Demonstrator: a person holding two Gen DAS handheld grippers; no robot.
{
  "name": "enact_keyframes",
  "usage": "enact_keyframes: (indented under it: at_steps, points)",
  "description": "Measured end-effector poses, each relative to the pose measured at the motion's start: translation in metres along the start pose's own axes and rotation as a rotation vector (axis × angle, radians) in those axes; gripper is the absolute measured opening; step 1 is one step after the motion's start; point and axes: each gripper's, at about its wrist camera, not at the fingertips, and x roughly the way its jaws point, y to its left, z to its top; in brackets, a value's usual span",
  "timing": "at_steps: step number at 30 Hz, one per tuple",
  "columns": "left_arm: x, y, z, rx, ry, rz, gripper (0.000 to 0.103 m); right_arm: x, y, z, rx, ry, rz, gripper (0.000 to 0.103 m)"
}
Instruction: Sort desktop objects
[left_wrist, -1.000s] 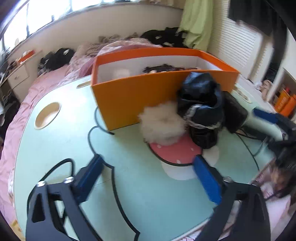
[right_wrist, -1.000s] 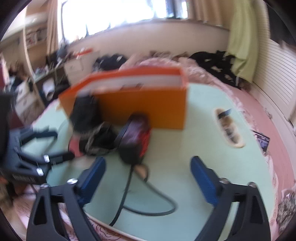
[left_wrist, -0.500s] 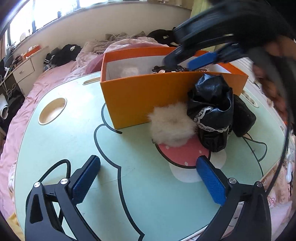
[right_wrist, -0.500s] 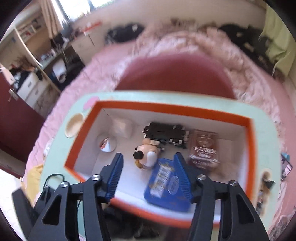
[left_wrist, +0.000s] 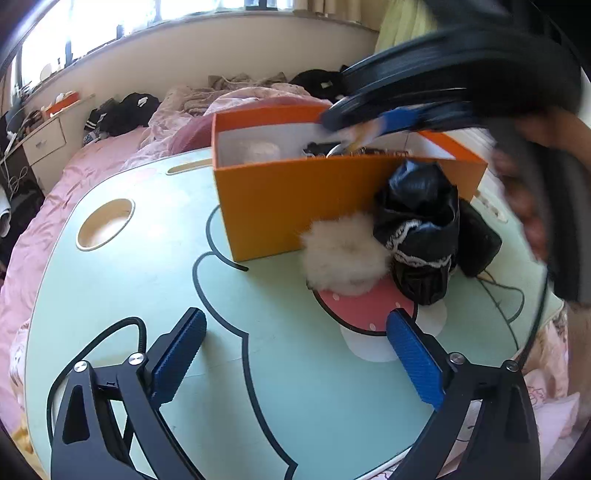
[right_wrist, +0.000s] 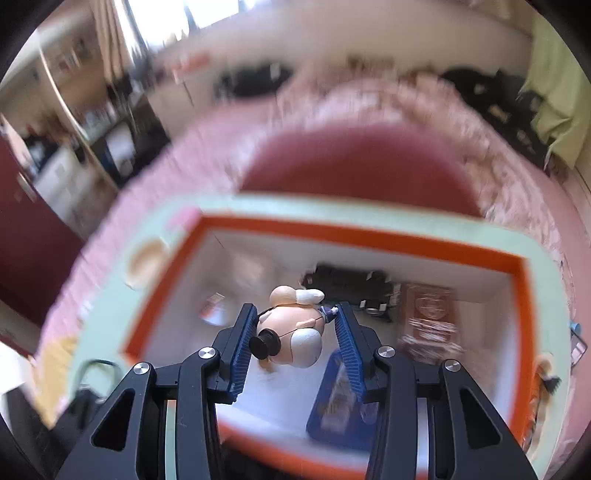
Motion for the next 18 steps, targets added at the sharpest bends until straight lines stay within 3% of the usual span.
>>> enact_keyframes:
  at_steps: [1, 2, 3, 8, 11, 13, 14, 15, 17, 18]
  points:
    - [-0.002, 0.000, 0.001, 0.002, -0.008, -0.001, 0.082, -0.038, -0.004, -0.016, 0.017, -0.090, 0.042, 0.042]
    - [-0.004, 0.000, 0.001, 0.012, -0.012, 0.010, 0.072, -0.051, -0.005, -0.025, 0.018, -0.118, 0.044, 0.042]
    - [-0.005, -0.001, 0.002, 0.027, -0.014, 0.019, 0.069, -0.065, -0.008, -0.036, 0.020, -0.145, 0.040, 0.042]
    - [-0.017, 0.001, 0.011, 0.055, -0.044, -0.007, 0.069, -0.111, -0.049, -0.104, 0.091, -0.214, -0.025, 0.042]
    - [-0.030, 0.012, 0.027, 0.011, -0.077, -0.042, 0.069, -0.105, -0.076, -0.135, 0.150, -0.217, -0.112, 0.042]
    - [-0.035, 0.020, 0.044, -0.011, -0.096, -0.040, 0.069, -0.100, -0.080, -0.141, 0.157, -0.205, -0.105, 0.041]
    - [-0.035, 0.021, 0.053, 0.001, -0.094, -0.037, 0.063, -0.085, -0.088, -0.151, 0.174, -0.164, -0.092, 0.041]
    - [-0.036, 0.020, 0.060, 0.025, -0.093, -0.030, 0.043, -0.078, -0.090, -0.155, 0.180, -0.149, -0.096, 0.041]
    - [-0.033, 0.020, 0.080, 0.065, -0.078, 0.006, 0.018, -0.078, -0.088, -0.158, 0.165, -0.168, -0.120, 0.040]
    - [-0.030, 0.021, 0.088, 0.070, -0.071, 0.012, 0.018, -0.080, -0.086, -0.157, 0.159, -0.171, -0.134, 0.040]
